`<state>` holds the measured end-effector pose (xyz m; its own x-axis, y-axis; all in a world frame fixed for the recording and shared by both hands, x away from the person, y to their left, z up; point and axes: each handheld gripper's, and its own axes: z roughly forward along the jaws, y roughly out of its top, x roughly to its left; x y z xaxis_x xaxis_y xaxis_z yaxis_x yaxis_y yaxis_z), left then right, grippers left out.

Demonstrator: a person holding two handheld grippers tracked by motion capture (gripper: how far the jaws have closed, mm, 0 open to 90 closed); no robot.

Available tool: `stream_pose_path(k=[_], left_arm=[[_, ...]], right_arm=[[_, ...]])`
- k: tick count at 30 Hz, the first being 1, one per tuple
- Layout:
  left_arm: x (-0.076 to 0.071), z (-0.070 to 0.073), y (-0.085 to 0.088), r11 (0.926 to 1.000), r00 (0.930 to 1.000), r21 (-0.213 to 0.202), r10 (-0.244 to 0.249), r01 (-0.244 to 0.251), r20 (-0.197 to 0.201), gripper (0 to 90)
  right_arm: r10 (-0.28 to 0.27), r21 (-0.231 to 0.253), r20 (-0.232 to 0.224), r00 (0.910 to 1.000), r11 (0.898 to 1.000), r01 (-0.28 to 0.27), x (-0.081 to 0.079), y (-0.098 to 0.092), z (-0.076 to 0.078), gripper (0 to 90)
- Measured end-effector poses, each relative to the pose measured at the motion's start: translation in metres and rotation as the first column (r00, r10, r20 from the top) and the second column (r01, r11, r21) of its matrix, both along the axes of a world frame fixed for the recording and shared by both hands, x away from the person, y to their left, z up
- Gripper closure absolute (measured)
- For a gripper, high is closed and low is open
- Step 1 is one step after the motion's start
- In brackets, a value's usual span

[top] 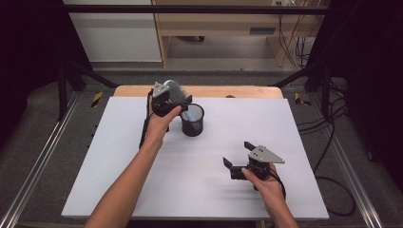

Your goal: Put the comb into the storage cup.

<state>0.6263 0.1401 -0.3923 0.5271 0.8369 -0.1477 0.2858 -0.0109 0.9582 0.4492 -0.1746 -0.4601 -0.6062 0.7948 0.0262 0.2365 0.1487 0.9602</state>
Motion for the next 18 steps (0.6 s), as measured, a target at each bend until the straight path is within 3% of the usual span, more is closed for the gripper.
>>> stream_pose_path(k=[12,18], left_arm=[[0.0,-0.0052,0.0003,1.0,0.9999,0.0,0.002,-0.002,-0.014,3.9],[-0.0035,-0.0058,0.0019,0.9999,0.9999,-0.001,0.015,-0.015,0.002,3.4]], right_arm=[[0.0,-0.002,0.0,1.0,1.0,0.0,-0.0001,0.0,0.0,1.4],[0.001,-0.001,-0.002,1.0,1.0,-0.001,-0.0001,-0.0001,0.0,1.4]])
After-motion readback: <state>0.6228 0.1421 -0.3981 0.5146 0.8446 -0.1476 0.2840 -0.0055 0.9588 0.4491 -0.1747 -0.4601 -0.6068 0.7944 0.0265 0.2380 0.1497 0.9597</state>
